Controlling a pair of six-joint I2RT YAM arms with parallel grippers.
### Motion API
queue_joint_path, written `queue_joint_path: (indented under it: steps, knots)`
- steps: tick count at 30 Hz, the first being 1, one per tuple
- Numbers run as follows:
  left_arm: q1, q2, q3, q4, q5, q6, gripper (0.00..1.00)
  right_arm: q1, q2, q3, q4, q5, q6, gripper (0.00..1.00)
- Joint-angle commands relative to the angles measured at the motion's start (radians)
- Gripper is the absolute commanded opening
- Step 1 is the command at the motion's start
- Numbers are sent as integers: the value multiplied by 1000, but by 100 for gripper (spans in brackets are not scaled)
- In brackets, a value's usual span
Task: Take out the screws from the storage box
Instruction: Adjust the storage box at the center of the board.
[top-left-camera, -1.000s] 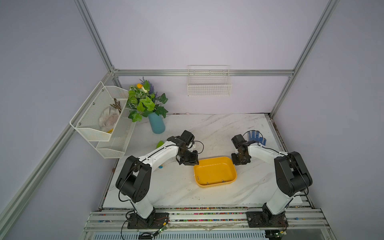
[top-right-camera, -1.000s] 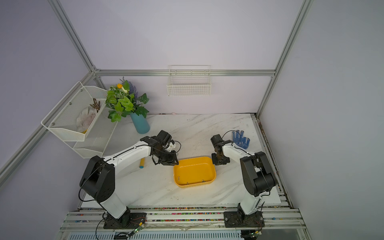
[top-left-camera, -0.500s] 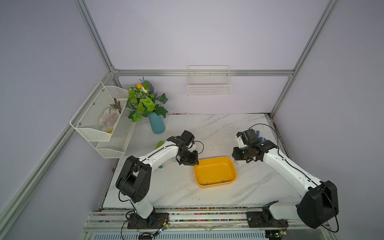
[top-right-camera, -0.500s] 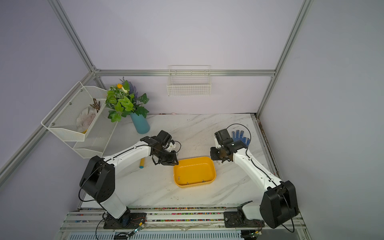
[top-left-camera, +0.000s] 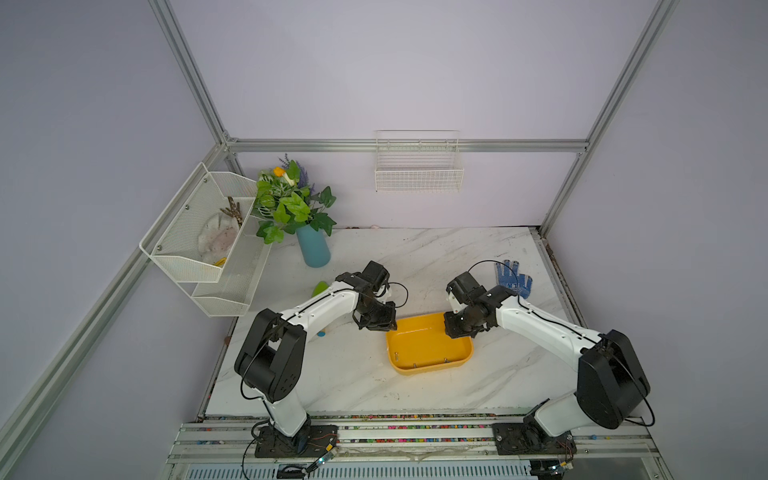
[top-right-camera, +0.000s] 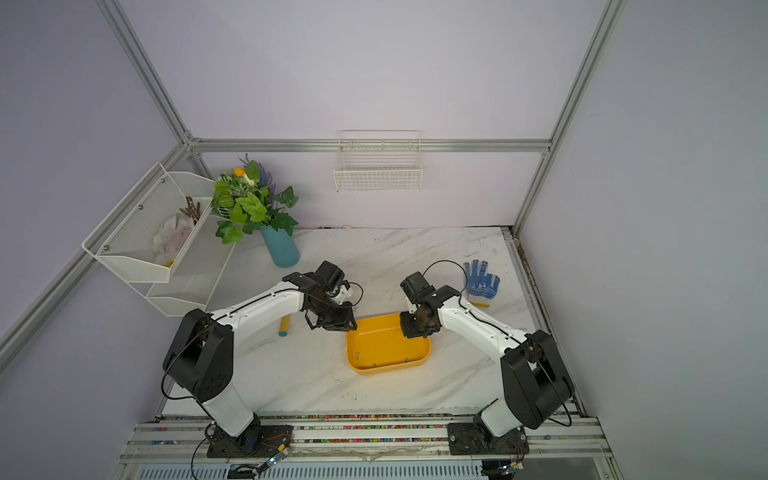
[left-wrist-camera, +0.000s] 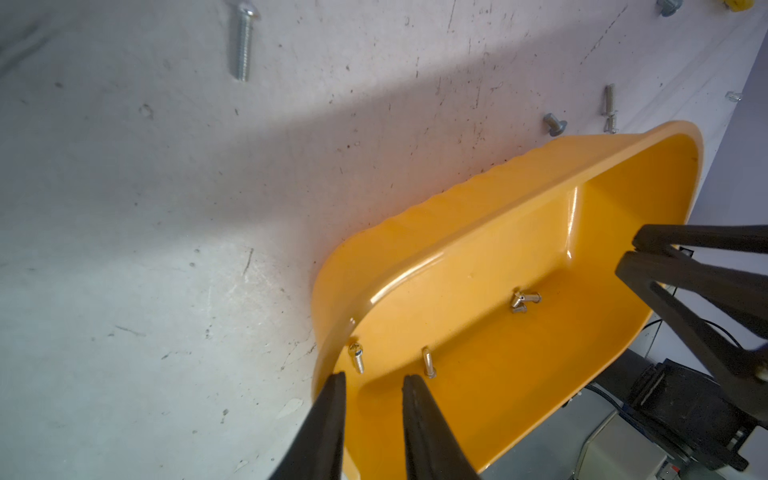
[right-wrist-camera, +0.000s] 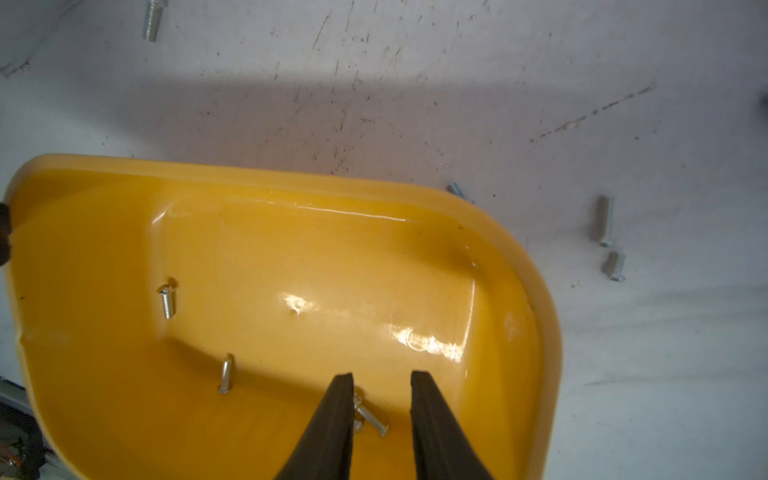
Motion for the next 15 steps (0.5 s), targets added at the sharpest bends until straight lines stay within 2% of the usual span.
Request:
queue_joint_path:
  steps: [1,7,12,15]
  knots:
    - [0,13,12,-22,-8,17,29,0,61,37,67,29,4,29]
    - [-12,-59,-30,-22,60,-4,29,1,153,117,87,63,-26,30]
    - [-43,-25,-24,-45,192,17,30,4,228,178,121,48,-34,30]
    - [-69,-7,4,-89,203,43,30,13,257,210,144,38,-34,30]
